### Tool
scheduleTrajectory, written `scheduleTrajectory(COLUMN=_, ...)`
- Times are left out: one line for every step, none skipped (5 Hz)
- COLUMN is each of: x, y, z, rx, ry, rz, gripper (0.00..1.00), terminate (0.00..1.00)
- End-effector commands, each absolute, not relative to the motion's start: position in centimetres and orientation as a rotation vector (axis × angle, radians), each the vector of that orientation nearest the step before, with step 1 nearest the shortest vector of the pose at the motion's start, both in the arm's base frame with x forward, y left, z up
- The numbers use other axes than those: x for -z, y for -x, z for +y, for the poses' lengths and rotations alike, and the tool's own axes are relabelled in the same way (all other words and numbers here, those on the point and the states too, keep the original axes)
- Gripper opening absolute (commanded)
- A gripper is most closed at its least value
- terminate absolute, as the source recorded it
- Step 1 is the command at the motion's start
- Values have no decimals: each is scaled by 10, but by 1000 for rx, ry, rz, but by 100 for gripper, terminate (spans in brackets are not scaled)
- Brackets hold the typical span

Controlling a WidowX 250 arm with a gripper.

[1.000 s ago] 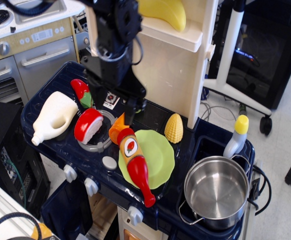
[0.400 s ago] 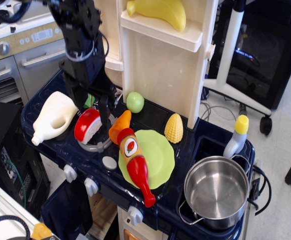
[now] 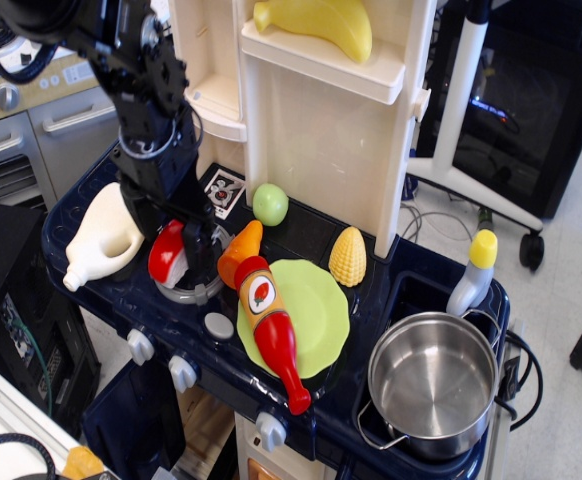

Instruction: Put sushi in pot or pan

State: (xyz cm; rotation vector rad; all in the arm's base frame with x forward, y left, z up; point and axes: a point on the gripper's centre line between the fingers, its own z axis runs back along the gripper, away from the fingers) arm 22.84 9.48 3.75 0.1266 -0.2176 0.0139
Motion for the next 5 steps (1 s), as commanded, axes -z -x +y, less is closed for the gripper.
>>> scheduleTrajectory(x=-33, y=-234, z=100, rx=-52, ry=-105, rz=-236, gripper=0, terminate=0)
scheduleTrajectory(x=-57, y=-233, z=87, rx=-64, ry=-50, rz=-189, gripper=0, terminate=0)
scheduleTrajectory(x=-105, y=-238, z=43, rx=-109, ry=-74, rz=-16, gripper=0, terminate=0)
scheduleTrajectory(x=-128, y=-239, z=-2, rx=-244, ry=-16, rz=16, gripper=0, terminate=0)
scheduleTrajectory(x=-128, y=-238, z=-51, rx=-292, ry=0, rz=3, gripper=0, terminate=0)
